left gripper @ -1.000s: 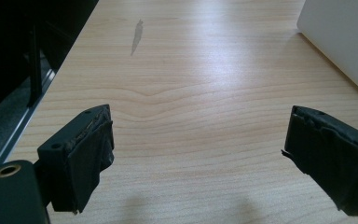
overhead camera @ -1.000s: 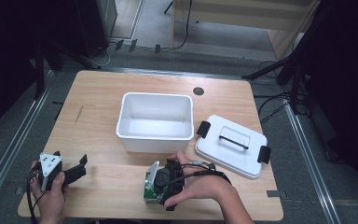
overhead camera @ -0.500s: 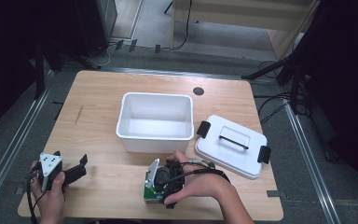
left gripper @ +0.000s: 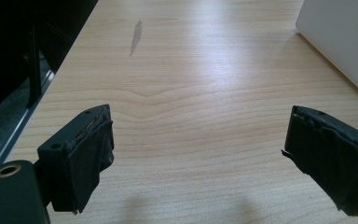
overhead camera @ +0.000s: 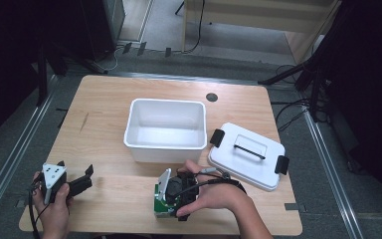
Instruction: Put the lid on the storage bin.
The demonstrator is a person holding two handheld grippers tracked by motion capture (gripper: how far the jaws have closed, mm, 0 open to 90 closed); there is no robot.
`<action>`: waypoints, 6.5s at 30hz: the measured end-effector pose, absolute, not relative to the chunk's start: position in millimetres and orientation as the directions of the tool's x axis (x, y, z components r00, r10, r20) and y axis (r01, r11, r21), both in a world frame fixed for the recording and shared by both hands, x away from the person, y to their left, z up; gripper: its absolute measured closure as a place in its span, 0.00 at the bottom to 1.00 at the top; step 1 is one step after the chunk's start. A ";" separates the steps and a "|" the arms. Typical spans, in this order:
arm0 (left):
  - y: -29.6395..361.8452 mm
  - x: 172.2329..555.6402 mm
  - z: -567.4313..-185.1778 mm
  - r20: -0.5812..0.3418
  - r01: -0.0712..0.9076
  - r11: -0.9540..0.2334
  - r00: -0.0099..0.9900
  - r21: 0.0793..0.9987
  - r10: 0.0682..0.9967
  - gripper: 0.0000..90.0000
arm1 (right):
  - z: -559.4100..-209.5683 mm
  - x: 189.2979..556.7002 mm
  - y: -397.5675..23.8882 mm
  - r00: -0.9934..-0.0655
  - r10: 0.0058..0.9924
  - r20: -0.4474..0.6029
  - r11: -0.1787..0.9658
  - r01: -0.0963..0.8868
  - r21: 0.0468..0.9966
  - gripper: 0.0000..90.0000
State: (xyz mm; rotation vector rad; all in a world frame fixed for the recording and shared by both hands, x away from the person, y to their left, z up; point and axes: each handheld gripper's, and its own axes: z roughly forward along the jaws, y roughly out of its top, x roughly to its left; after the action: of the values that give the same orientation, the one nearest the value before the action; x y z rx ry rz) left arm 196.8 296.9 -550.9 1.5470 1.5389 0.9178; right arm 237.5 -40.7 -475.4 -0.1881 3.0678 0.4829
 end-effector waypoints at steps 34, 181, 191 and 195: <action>296.3 196.3 -550.8 -0.019 0.452 -0.002 0.042 0.892 0.999 0.09 | -402.4 258.8 -70.0 -0.993 -0.085 -0.087 0.930 -0.110 0.351 0.18; 298.5 195.3 -550.7 -0.024 0.439 0.007 0.032 0.898 0.999 0.09 | -424.7 420.1 -49.1 -0.987 0.084 -0.136 0.972 0.051 0.228 0.17; 298.8 195.4 -550.8 -0.025 0.439 0.009 0.032 0.898 0.999 0.09 | -434.3 423.0 -42.5 -0.991 0.107 -0.078 0.980 0.091 0.177 0.17; 298.9 195.4 -550.8 -0.026 0.439 0.010 0.031 0.898 0.999 0.09 | -437.0 427.2 -41.4 -0.991 0.113 -0.069 0.981 0.100 0.169 0.17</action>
State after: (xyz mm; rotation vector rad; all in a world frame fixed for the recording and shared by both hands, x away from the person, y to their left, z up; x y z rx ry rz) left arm 195.4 298.9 -550.8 1.5368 1.5140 0.9175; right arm 427.2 -41.4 -437.0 0.1647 3.0483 0.2540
